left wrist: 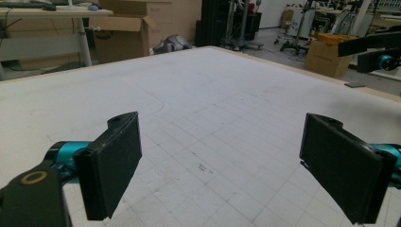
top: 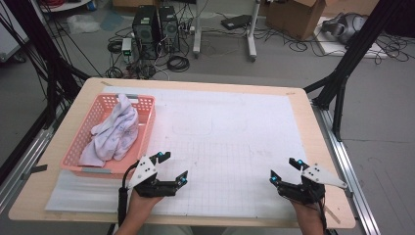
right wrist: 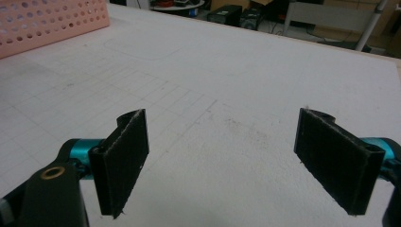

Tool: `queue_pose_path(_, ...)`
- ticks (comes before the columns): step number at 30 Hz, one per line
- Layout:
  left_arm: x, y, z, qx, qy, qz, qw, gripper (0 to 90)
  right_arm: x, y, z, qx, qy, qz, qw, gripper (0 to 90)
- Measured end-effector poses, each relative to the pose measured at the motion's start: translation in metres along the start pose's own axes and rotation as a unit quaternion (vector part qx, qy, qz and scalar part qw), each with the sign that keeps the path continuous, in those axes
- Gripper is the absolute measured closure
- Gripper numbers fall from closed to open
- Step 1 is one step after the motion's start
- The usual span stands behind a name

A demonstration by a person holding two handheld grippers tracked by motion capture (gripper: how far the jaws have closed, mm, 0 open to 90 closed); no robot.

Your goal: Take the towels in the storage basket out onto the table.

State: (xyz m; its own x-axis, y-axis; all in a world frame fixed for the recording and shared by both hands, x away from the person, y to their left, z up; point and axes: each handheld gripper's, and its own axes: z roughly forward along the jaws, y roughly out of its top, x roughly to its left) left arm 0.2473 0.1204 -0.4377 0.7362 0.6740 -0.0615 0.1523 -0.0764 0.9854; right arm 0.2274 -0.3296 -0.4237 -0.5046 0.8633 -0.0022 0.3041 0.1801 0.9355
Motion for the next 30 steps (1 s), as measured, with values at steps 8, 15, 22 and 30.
queue_pose_path(8, 0.0005, -0.0004, 0.0008, 0.003, -0.003, -0.002, 1.0, 14.2, -0.0019, -0.001, 0.0006, 0.0, 0.001, 0.002, 1.0, 17.2)
queue_pose_path(15, 0.0009, -0.0017, 0.004, 0.006, -0.012, -0.007, 0.9999, 14.2, -0.0052, -0.002, 0.0002, -0.001, 0.001, 0.007, 1.0, 17.2)
queue_pose_path(22, -0.0003, -0.0014, 0.0037, 0.011, -0.016, -0.003, 0.9998, 14.6, -0.0053, -0.0027, -0.0007, 0.001, 0.001, 0.006, 1.0, 17.2)
queue_pose_path(30, -0.0039, 0.0033, 0.0016, 0.005, -0.022, -0.004, 0.9997, 15.1, -0.0022, -0.0022, -0.0021, 0.001, 0.002, 0.005, 1.0, 17.2)
